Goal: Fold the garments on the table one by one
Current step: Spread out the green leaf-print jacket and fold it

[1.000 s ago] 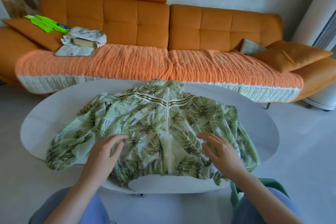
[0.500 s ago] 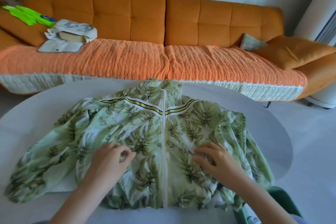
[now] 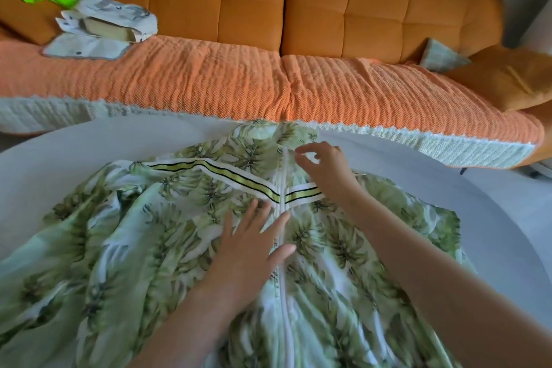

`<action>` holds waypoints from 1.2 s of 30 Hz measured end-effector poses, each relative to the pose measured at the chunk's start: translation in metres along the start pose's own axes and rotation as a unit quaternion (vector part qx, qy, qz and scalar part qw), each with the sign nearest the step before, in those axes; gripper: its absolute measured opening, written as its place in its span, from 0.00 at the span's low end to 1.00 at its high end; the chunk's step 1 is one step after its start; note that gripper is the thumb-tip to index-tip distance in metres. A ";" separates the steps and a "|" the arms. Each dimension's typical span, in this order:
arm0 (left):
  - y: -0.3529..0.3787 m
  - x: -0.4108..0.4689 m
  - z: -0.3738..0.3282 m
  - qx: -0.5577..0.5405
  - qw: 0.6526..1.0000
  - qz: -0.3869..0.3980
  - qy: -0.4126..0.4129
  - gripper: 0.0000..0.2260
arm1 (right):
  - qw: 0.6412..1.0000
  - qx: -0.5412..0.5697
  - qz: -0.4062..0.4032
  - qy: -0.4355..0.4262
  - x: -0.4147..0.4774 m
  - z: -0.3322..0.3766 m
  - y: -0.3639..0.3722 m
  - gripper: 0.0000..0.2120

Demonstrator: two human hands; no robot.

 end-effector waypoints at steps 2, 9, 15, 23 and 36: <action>0.000 0.009 -0.001 0.003 1.000 -0.015 -0.005 0.26 | 1.000 -0.013 0.007 0.021 0.031 0.002 0.007 0.17; 0.013 0.014 -0.004 0.014 0.998 0.054 -0.018 0.31 | 0.966 -0.142 0.152 0.153 0.098 -0.008 0.024 0.30; 0.017 0.018 0.006 -0.042 0.996 0.081 0.006 0.44 | 0.940 -0.183 0.256 0.132 0.116 -0.004 0.054 0.15; 0.025 0.026 0.020 0.000 0.999 0.040 -0.022 0.30 | 0.985 0.028 -0.046 0.161 0.174 -0.013 0.032 0.21; -0.003 0.008 0.038 -0.017 0.980 0.044 -0.195 0.33 | 0.943 -0.194 0.250 -0.103 0.042 -0.028 0.079 0.35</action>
Point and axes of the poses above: each hand's wrist, its own x-axis towards the middle knuckle, its own y-axis out of the palm, z = x × y, the point moved 3 cm from there along x, towards the middle knuckle, and after that the axes turned 8 degrees about -x, right-handed, at the moved point
